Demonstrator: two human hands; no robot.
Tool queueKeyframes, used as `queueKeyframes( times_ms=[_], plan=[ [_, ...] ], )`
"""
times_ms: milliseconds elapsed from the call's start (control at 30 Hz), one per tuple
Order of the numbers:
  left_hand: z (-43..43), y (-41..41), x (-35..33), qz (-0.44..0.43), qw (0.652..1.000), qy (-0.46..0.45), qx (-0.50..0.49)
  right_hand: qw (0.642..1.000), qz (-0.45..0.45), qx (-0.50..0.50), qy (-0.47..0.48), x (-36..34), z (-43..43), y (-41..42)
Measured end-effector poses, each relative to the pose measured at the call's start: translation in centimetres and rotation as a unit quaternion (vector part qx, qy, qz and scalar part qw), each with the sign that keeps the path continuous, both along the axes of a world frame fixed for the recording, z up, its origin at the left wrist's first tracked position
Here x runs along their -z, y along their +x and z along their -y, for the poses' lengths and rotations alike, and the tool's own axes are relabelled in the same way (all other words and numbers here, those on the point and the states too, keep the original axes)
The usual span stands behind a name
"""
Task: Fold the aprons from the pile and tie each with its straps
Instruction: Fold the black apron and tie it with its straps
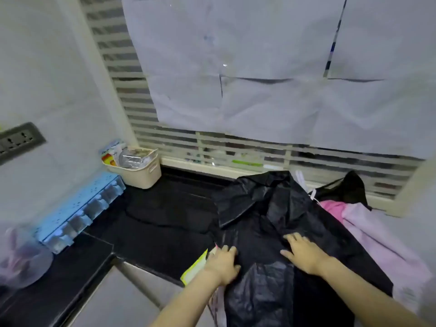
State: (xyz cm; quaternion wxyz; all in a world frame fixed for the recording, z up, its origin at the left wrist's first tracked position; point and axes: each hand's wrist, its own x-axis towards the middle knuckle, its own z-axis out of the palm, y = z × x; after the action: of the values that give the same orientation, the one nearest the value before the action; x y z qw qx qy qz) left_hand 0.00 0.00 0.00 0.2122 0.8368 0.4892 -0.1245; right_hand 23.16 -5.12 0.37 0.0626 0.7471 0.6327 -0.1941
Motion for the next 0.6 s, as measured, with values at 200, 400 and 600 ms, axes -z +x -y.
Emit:
queueKeyframes(
  times_ms=[200, 400, 600],
  plan=[
    [2.5, 2.6, 3.5, -0.018, 0.995, -0.099, -0.026, 0.995, -0.078, 0.003, -0.067, 2.6, 2.6, 0.2],
    [2.6, 3.6, 4.6, 0.107, 0.966, -0.031, -0.233, 0.995, -0.082, -0.015, -0.057, 3.5, 3.0, -0.4],
    [1.7, 2.7, 5.4, 0.226, 0.922, -0.038, -0.311, 0.998, -0.048, -0.045, -0.009, 4.1, 2.6, 0.0]
  ],
)
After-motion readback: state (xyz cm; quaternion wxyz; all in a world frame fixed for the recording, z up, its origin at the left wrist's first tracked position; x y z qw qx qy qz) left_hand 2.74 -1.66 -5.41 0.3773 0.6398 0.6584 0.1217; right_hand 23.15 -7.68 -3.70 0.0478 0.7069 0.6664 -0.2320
